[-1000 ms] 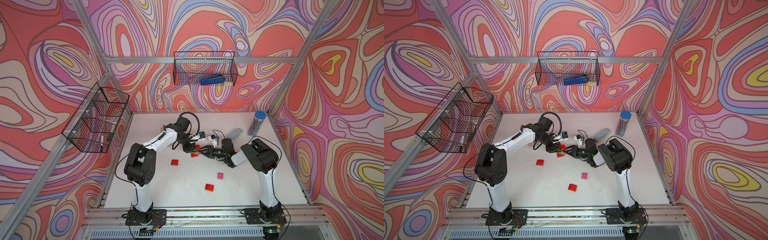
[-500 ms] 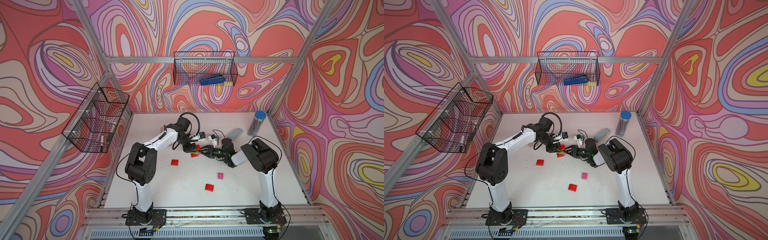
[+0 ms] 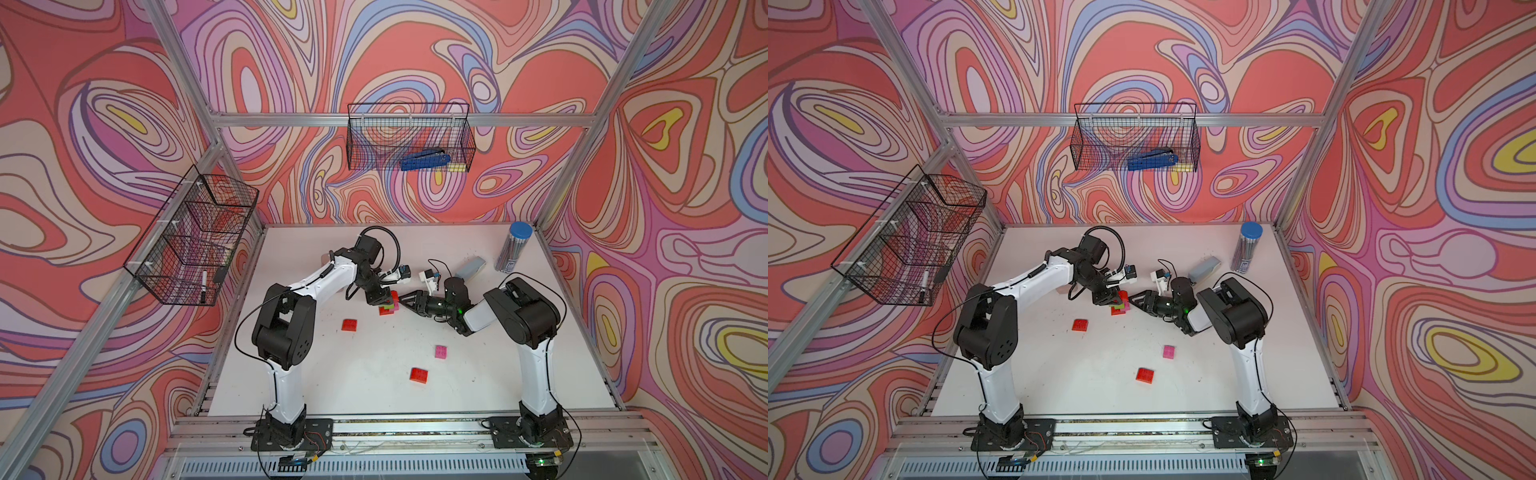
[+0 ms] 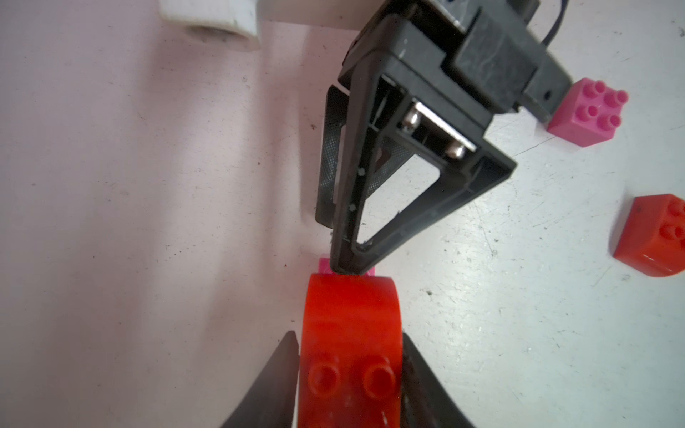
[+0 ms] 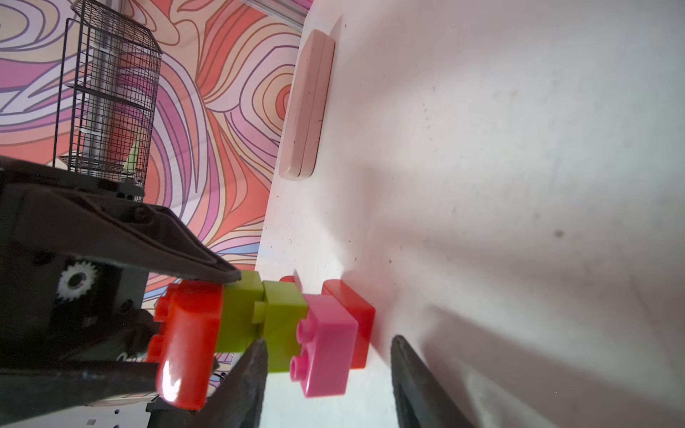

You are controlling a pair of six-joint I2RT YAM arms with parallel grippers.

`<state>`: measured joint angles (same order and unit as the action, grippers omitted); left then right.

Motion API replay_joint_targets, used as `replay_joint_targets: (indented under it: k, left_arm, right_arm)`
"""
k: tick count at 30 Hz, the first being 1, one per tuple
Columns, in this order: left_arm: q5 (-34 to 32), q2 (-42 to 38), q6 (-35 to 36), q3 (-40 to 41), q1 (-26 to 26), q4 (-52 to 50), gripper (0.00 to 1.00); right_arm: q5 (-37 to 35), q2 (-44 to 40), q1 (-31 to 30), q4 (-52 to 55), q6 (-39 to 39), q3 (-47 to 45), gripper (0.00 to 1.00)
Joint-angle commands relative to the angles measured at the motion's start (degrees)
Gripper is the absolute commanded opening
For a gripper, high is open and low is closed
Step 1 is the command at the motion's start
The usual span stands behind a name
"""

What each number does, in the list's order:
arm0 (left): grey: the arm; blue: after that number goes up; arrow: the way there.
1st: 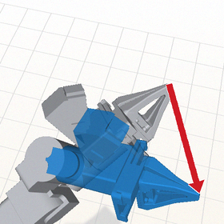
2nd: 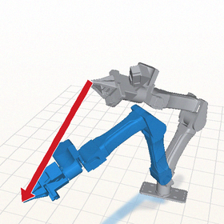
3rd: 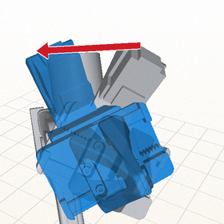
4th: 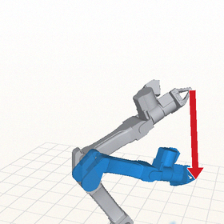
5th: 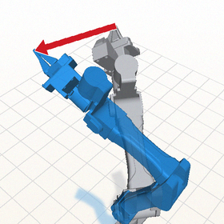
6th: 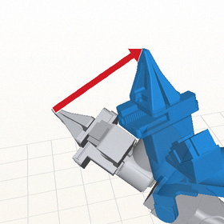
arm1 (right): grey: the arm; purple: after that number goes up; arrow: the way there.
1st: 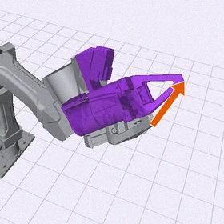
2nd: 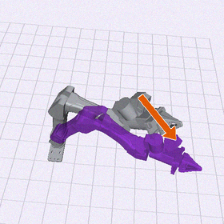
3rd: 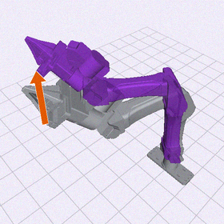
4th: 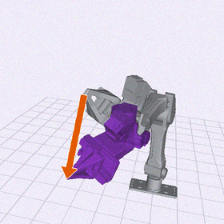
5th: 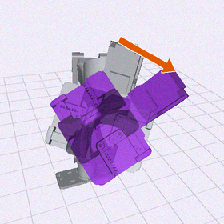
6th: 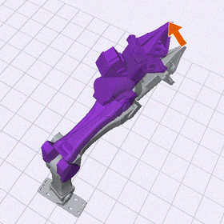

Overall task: Assemble the letter s with lego
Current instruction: Assemble the lego brick with the lego brick.

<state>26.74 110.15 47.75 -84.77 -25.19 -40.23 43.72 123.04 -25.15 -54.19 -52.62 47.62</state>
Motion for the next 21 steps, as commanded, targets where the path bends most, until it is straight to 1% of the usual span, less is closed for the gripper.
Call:
replay_joint_targets:
  k: [1, 10, 21]
  left_arm:
    - [-0.15, 0.82, 0.42, -1.47, -0.38, -1.57, 0.43]
    - [-1.08, 1.16, 0.91, -1.4, -0.3, -1.71, 0.36]
    - [-2.17, 2.0, 1.14, -1.36, -0.86, -1.82, 0.32]
  right_arm:
    - [-4.74, 4.16, 0.27, 15.28, 2.16, -3.93, 0.57]
    - [-4.96, 2.39, 0.38, 15.58, 2.59, -4.44, 0.58]
    - [-6.25, -1.26, 0.51, 21.77, 6.55, -3.51, 0.58]
